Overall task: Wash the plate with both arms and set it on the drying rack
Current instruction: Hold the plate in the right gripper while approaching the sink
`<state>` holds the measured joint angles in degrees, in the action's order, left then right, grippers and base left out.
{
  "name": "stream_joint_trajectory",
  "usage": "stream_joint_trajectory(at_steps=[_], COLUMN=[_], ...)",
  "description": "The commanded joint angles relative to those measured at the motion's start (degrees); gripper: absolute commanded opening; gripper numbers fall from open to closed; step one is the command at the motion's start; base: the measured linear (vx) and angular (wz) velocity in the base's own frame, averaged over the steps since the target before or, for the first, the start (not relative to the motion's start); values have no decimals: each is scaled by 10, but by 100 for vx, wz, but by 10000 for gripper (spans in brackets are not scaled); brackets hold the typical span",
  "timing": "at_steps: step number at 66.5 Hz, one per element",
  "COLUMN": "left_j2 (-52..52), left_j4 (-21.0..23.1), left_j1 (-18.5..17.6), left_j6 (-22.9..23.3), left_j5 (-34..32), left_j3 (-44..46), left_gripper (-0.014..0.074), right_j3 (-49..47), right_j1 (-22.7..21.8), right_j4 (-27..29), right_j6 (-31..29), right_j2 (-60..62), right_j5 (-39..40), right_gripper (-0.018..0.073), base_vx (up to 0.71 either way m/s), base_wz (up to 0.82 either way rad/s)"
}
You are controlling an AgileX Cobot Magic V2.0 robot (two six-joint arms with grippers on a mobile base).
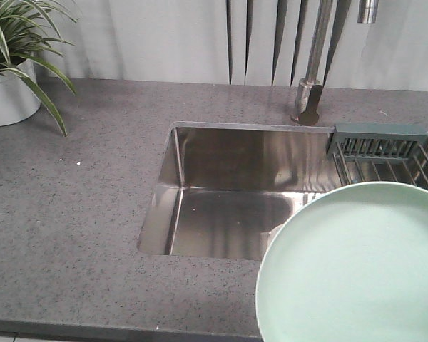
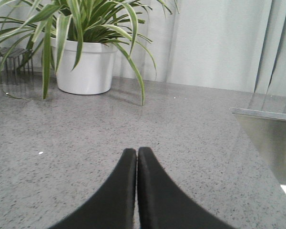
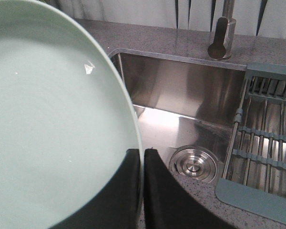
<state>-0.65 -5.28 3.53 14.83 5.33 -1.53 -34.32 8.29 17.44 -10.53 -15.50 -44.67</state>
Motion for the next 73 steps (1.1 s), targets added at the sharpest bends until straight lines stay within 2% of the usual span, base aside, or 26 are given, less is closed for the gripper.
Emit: stream_joint_trajectory(at_steps=[1, 73], left_j2=[-9, -9], left_j4=[0, 0], left_j1=[-2, -2], left_j6=[6, 6], left_j5=[-43, -43], left_j3=[-9, -9], left_gripper=[-6, -6], right_j3=[-16, -16], right_j1=[-2, -2], right_j4=[7, 7], right_j6=[-1, -1], right_j2=[-7, -7], right_j5=[44, 45], right_gripper=[-5, -5], base_vx=[5, 5], base_wz=[-13, -5])
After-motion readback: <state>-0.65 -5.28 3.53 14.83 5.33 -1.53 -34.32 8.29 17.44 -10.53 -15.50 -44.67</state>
